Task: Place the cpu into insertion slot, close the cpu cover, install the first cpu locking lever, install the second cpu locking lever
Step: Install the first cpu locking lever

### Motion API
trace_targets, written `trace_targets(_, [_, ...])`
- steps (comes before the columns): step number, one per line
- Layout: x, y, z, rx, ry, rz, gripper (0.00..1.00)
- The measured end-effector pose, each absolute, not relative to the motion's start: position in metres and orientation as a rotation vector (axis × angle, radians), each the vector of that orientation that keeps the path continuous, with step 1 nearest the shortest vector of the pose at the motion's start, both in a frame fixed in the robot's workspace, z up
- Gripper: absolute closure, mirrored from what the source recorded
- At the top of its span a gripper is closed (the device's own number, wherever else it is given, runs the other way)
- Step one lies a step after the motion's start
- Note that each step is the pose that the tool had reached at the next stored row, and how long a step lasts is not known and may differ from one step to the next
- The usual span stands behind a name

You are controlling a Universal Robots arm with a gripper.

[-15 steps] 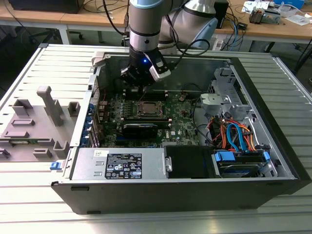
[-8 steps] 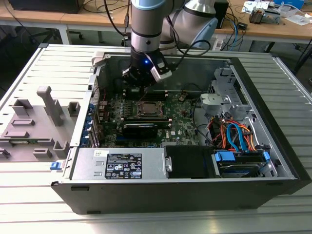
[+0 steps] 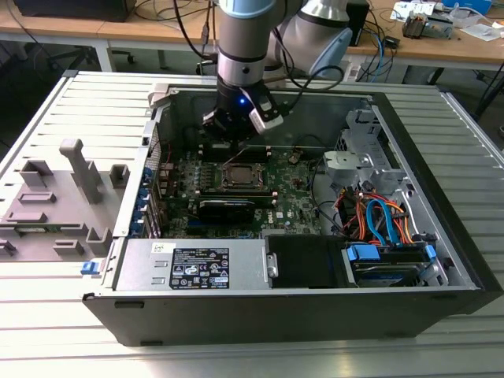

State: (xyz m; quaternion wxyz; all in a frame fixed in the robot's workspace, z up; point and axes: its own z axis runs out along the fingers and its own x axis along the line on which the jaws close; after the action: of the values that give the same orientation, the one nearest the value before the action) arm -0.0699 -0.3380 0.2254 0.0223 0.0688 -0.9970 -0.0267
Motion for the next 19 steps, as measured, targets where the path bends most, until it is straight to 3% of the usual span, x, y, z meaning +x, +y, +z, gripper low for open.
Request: trace_targets(19, [-0.054,-0.338,0.22,0.216,-3.088,-0.083,0.89])
